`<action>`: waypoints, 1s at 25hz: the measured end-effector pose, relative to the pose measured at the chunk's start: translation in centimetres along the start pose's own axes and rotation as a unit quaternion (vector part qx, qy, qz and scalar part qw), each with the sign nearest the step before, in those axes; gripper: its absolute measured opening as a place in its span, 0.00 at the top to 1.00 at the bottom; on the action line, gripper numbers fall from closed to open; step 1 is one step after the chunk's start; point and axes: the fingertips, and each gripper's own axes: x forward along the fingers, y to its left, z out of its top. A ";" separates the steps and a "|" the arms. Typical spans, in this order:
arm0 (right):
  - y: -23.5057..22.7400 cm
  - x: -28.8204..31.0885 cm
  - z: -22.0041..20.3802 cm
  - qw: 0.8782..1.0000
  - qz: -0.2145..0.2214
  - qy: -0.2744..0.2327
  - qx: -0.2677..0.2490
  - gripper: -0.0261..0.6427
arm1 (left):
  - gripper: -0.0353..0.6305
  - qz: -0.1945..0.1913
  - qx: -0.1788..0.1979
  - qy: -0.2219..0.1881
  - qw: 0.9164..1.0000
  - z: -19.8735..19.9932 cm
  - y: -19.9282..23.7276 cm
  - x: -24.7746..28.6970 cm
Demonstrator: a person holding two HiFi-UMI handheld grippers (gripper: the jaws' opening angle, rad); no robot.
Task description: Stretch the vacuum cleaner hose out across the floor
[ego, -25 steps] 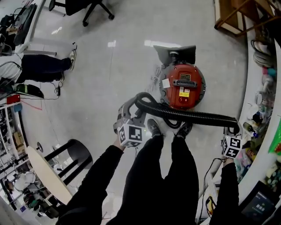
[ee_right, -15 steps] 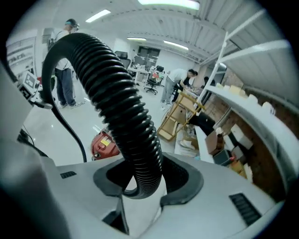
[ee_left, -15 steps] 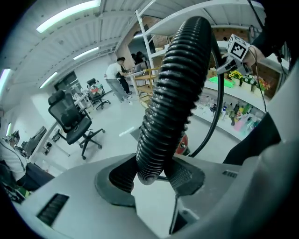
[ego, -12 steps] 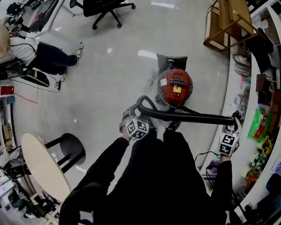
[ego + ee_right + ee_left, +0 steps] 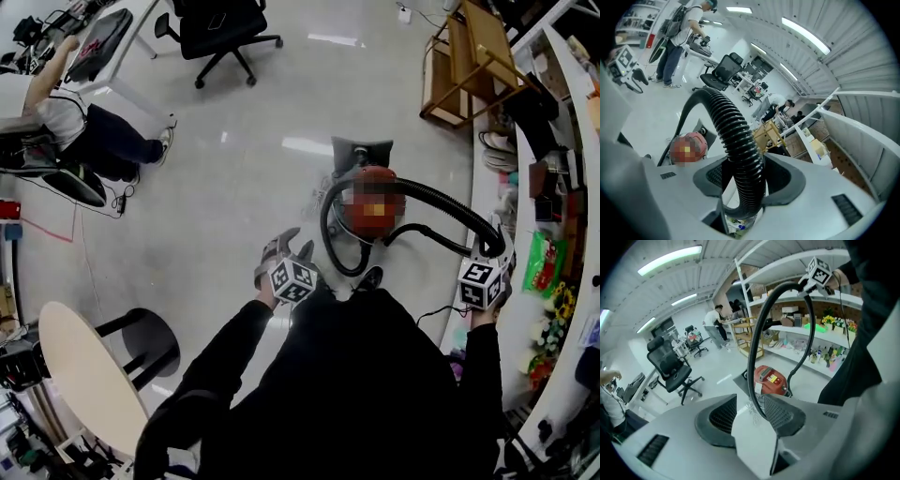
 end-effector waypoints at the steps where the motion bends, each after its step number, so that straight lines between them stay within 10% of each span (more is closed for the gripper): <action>1: 0.0 -0.1 0.2 1.000 -0.001 0.002 0.006 0.67 | 0.66 -0.001 -0.004 -0.020 1.000 0.8 0.4 -1.1; 8: 1.6 -1.5 4.8 0.999 0.011 -0.030 -0.026 0.67 | 0.66 -0.046 -0.033 -0.184 0.981 13.2 2.1 -8.3; 13: 1.6 -2.5 11.2 0.995 0.016 -0.068 -0.068 0.67 | 0.64 -0.088 0.067 -0.286 0.952 24.9 1.8 -11.6; 19: 1.5 -4.0 16.7 0.982 0.036 -0.135 -0.127 0.68 | 0.54 -0.050 0.240 -0.216 0.945 27.0 2.1 -5.0; 25: 1.7 -3.9 16.3 0.970 0.049 -0.181 -0.156 0.68 | 0.53 -0.014 0.224 -0.168 0.960 27.5 3.3 0.9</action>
